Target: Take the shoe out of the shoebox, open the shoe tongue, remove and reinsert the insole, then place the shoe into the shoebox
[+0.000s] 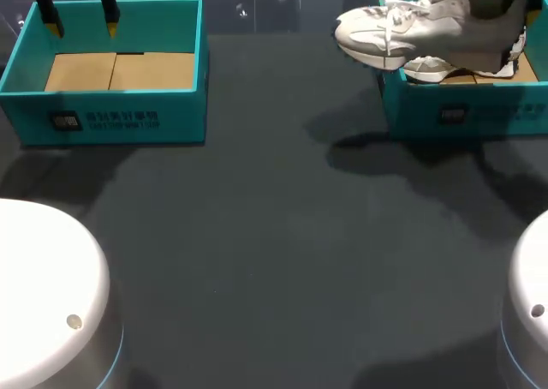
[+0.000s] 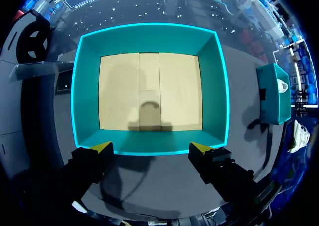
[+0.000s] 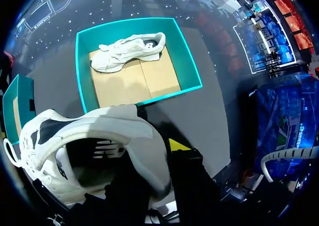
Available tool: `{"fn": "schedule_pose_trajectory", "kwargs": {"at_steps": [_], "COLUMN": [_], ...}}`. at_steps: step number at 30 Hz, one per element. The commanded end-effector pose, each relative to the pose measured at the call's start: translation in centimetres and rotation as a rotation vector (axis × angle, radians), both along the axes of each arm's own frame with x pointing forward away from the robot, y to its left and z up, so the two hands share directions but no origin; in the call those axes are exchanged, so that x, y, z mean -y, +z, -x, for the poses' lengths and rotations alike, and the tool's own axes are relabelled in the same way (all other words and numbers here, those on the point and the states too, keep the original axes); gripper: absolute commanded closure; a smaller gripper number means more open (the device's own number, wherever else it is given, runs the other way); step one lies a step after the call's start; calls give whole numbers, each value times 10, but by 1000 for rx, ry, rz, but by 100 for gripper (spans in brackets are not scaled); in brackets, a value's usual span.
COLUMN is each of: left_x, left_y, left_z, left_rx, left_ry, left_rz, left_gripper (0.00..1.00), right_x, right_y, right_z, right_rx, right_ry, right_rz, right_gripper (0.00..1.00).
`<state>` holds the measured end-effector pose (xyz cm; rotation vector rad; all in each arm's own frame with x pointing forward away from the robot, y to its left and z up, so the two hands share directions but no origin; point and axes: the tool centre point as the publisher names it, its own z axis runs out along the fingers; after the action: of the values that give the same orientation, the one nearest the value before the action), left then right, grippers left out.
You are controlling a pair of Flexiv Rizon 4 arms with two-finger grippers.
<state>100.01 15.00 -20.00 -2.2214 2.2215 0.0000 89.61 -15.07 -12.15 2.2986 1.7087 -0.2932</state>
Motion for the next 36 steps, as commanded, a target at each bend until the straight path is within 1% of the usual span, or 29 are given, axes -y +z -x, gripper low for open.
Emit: {"fn": "schedule_pose_trajectory", "kwargs": {"at_steps": [1, 16, 18, 20, 23, 27, 29, 36], "left_x": [0, 0, 0, 0, 0, 0, 0, 0], "left_y": [0, 0, 0, 0, 0, 0, 0, 0], "left_z": [0, 0, 0, 0, 0, 0, 0, 0], "left_rx": [0, 0, 0, 0, 0, 0, 0, 0], "left_ry": [0, 0, 0, 0, 0, 0, 0, 0], "left_rz": [0, 0, 0, 0, 0, 0, 0, 0], "left_gripper": [0, 0, 0, 0, 0, 0, 0, 0], "right_x": [-20, -20, -30, -42, -56, -78, -88, -129], "right_y": [1, 1, 0, -6, -12, -17, -21, -48], "right_z": [21, 21, 27, 37, 55, 82, 93, 134], "right_rx": [58, 58, 53, 33, 36, 39, 53, 52], "right_ry": [17, 17, 23, 23, 27, 32, 39, 48], "right_rz": [38, 38, 24, 32, 19, 43, 52, 64], "right_gripper": [100, 100, 100, 100, 100, 100, 100, 100]}}
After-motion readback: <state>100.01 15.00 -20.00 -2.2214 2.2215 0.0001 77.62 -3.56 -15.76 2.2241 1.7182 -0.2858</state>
